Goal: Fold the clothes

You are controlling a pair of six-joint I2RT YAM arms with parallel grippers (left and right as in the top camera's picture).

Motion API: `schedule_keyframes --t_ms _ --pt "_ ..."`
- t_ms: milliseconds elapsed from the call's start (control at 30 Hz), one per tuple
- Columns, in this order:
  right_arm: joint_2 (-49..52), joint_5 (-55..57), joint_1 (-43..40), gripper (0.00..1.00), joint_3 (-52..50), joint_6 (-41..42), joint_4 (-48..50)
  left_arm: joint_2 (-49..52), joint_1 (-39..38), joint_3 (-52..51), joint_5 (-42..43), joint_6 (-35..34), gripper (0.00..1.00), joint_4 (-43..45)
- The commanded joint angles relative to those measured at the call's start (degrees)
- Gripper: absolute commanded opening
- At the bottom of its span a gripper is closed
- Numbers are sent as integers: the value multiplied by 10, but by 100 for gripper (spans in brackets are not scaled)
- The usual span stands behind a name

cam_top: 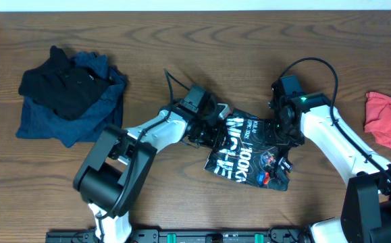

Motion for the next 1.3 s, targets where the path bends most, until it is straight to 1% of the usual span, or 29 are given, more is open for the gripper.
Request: schedule_keyframes --t_ms 0,33,133,267,467,533,700,800,967,1133,1267 --pt "-8 -4 10 43 -1 -7 -3 60 -16 -9 -71 -28 10 8" --pt "-8 -4 10 43 -1 -7 -4 60 -16 -9 -76 -30 6 8" --pt "-8 -4 10 43 0 -7 -9 49 -3 -5 -128 -32 6 -5" --pt "-8 -4 7 43 0 -7 -14 14 41 23 -236 -24 6 -78" --pt "-10 -4 -4 42 0 -7 -14 -45 125 64 -399 44 6 -145" --pt "-10 -4 -7 42 0 -7 -14 -59 150 70 -434 59 6 -153" --pt "-11 -3 -8 42 0 -7 -14 -93 209 79 -500 110 6 -154" --pt "-11 -3 -8 42 0 -7 -14 -106 238 95 -542 152 6 -148" --pt "-11 -3 -8 42 0 -7 -12 -116 269 132 -565 201 6 -142" --pt "-11 -1 -8 42 0 -7 -7 -118 291 182 -569 228 6 -142" --pt "-11 1 -9 42 0 -7 -7 -118 307 225 -617 229 6 -142"
